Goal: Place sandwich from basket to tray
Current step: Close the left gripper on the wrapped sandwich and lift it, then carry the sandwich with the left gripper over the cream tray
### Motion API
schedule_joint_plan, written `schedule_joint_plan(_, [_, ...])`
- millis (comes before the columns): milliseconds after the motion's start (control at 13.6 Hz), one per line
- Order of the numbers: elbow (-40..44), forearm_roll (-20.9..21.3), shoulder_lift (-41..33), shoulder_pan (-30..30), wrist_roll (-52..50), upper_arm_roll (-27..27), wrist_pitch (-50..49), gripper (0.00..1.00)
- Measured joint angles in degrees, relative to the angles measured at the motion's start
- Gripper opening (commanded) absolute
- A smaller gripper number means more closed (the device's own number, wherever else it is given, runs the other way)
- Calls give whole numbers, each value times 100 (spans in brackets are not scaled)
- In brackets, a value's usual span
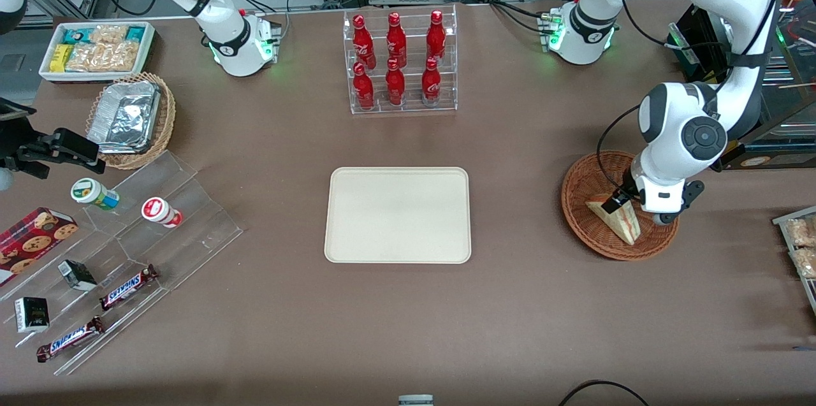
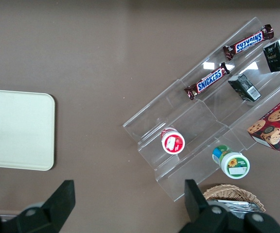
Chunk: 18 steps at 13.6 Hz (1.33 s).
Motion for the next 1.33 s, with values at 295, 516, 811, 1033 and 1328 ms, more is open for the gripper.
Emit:
schedule_joint_plan(295, [0, 9, 42, 2, -266, 3, 126, 9])
schedule_joint_plan(516, [67, 10, 38, -1, -382, 1, 162, 5])
schedule_joint_plan(811, [749, 39, -22, -81, -438, -36, -667, 5])
schedule_joint_plan(1033, [1573, 138, -213, -579, -442, -77, -1860, 5])
schedule_joint_plan(1328, [2186, 204, -422, -1549, -412, -125, -2634, 10])
